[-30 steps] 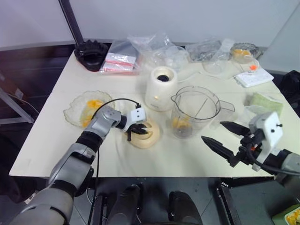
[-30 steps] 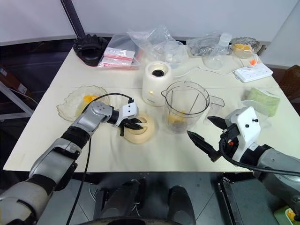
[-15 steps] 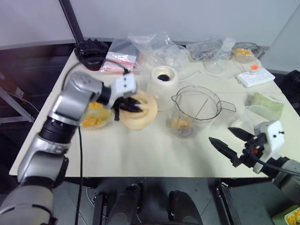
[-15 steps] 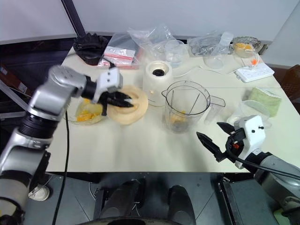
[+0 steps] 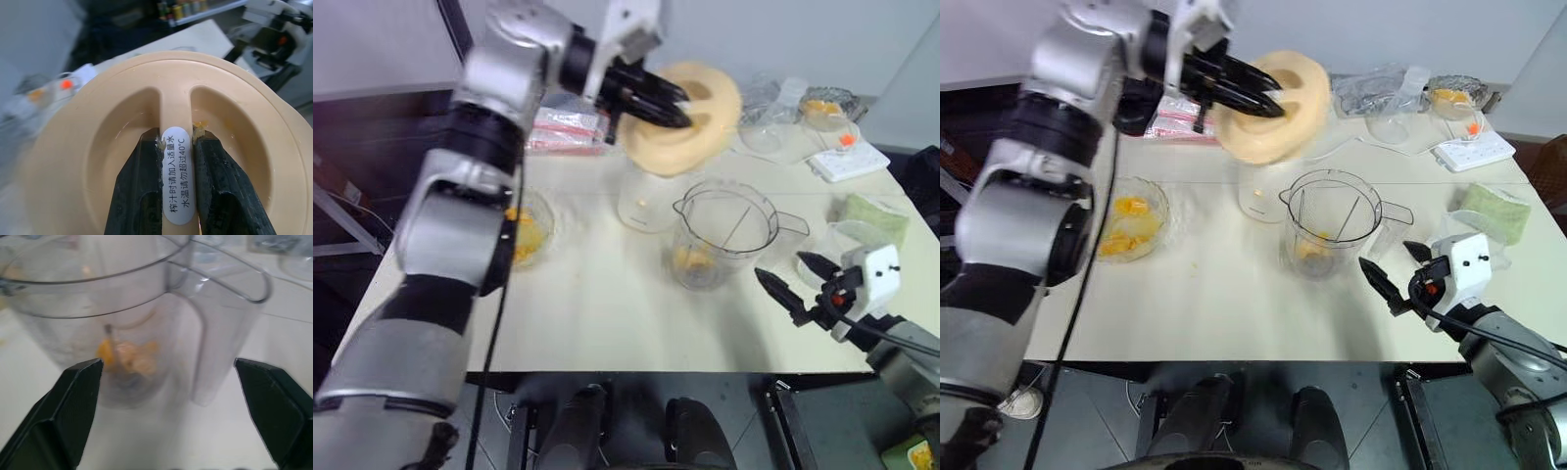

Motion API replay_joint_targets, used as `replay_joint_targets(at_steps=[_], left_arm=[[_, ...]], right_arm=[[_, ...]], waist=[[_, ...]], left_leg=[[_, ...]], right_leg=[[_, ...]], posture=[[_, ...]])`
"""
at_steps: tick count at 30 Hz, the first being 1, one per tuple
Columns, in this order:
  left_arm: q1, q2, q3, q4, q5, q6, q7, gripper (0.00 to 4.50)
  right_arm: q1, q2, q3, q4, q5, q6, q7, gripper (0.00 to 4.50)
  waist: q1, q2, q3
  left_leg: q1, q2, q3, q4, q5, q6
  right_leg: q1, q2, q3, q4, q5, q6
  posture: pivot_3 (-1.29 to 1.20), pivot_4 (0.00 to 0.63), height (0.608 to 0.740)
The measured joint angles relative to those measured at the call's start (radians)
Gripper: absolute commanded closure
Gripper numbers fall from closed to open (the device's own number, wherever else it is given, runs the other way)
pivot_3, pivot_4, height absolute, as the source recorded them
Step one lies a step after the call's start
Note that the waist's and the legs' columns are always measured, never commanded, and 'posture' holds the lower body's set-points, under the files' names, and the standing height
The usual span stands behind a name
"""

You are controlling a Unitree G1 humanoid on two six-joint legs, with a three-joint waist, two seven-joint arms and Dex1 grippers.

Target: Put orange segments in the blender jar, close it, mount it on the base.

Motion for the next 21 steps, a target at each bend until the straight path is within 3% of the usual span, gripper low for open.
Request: replay_joint_targets(at_steps=[6, 21], left_arm=[[-0.042, -0.131, 0.0, 0.194, 0.081, -0.066, 0.029, 4.21], [-0.055, -0.283, 0.004, 0.238, 0.194, -0.129, 0.098, 4.21]], right_arm=[[-0.02, 0.064, 0.019, 0.002, -0.067, -0.015, -0.047, 0.0], [0.058, 0.167, 0.02, -0.063, -0.146, -0.036, -0.091, 0.0]], waist=[[0.001, 0.0, 0.001], [0.001, 0.0, 0.001]], left_leg=[[-0.003, 0.001, 0.001, 0.0, 0.0, 0.0], [-0.003, 0.001, 0.001, 0.006, 0.0, 0.0]], right_leg=[[-0.004, 0.001, 0.0, 0.003, 0.0, 0.001], [-0.002, 0.001, 0.001, 0.003, 0.002, 0.003]], posture=[[0.0, 0.15, 0.74], [0.0, 0.15, 0.74]])
